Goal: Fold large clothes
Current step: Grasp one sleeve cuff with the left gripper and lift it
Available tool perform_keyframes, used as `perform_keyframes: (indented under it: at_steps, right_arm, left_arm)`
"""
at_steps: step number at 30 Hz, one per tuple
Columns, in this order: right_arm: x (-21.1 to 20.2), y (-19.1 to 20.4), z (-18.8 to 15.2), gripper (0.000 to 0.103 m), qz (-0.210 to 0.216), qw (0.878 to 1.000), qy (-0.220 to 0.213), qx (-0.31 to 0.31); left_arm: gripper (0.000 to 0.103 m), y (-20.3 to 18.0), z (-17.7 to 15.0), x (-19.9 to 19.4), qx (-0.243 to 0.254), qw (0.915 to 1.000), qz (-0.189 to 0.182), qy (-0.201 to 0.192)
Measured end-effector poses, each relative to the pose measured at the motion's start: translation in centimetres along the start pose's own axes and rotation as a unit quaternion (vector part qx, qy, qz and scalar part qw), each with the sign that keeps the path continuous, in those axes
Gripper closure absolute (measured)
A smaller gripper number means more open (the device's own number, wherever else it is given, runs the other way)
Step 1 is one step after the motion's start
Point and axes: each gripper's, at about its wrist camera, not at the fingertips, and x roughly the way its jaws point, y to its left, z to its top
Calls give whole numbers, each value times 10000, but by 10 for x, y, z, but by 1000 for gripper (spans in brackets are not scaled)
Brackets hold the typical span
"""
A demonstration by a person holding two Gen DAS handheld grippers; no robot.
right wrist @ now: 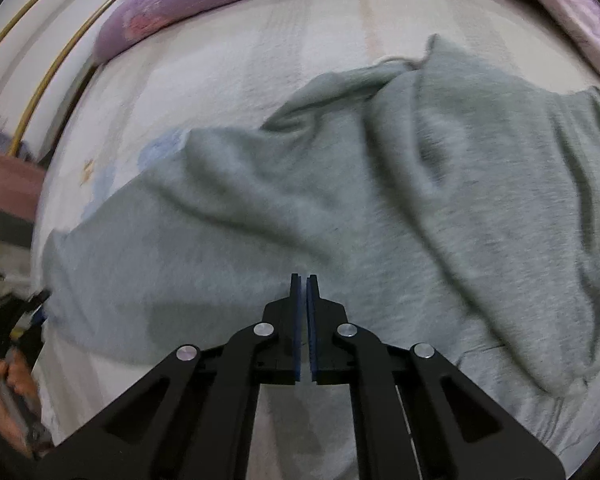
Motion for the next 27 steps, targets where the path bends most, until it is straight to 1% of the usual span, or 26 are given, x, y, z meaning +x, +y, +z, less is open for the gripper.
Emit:
perform_keyframes:
  at_steps: [2, 3, 5, 7, 8, 10, 12, 14, 15, 16, 17, 18, 19, 20, 21, 22, 23, 24, 25, 27]
  right_arm:
    - [-1, -6, 3, 102, 10, 9999, 29, 117]
    - [5, -9, 3, 102, 77, 9996, 177, 200]
    - [22, -15, 1, 102, 166, 9981, 501, 322]
    - [35, -22, -1, 103, 242, 9970, 549, 493]
    - [38, -24, 0, 103, 270, 9964, 580, 563]
    - [41, -26, 1, 103, 281, 9958, 624, 608]
    - [43, -29, 2, 103, 331, 9958, 633, 571]
    - [40, -39, 4, 103, 624, 9929, 703, 734]
    - [36, -44, 4, 103, 810, 9908, 721, 810]
    - [26, -53, 3, 103, 1062, 9881, 663, 890]
    - [15, -60, 2, 102, 1184, 9872, 545, 915]
    - [-4, -71, -1, 102, 1361, 9857, 361, 922]
    - [-17, -80, -3, 102, 1455, 9846, 266, 937]
    - [-33, -92, -8, 102, 1469, 9846, 148, 935]
    - [-46, -102, -12, 101, 1445, 9854, 49, 901]
    - [-66, -122, -18, 101, 1411, 9861, -67, 873]
    - [-75, -134, -22, 101, 1371, 9866, -104, 877]
    - [-90, -157, -29, 101, 1274, 9879, -155, 875]
    - [-97, -171, -33, 100, 1173, 9890, -191, 883]
    - [-115, -218, -45, 99, 795, 9916, -258, 991]
  left_arm:
    - [90, -7, -4, -20, 177, 9996, -152, -146]
    - [90, -13, -5, -28, 246, 9992, -249, -210]
    - [91, -34, -14, -54, 517, 9963, -583, -362]
    - [91, -55, -21, -75, 786, 9923, -836, -472]
    - [91, -72, -29, -91, 1009, 9881, -1016, -560]
    - [91, -103, -40, -106, 1358, 9812, -1195, -671]
    - [91, -132, -56, -122, 1624, 9729, -1480, -720]
    - [91, -157, -74, -131, 1802, 9652, -1777, -659]
    - [91, -177, -87, -134, 1924, 9605, -1908, -635]
    - [91, -200, -103, -135, 2137, 9538, -2029, -588]
    - [91, -213, -114, -134, 2264, 9499, -2078, -571]
    - [91, -233, -132, -134, 2449, 9436, -2161, -540]
    - [91, -252, -150, -132, 2637, 9368, -2245, -503]
    - [91, -265, -165, -129, 2749, 9329, -2275, -476]
    - [91, -283, -188, -123, 2891, 9287, -2295, -367]
    - [91, -297, -207, -116, 2955, 9254, -2359, -249]
    - [91, -311, -228, -108, 2999, 9224, -2427, -146]
    - [91, -322, -247, -104, 3085, 9190, -2454, -74]
    - [91, -333, -265, -97, 3169, 9163, -2449, -13]
    - [91, -355, -306, -77, 3303, 9110, -2463, 170]
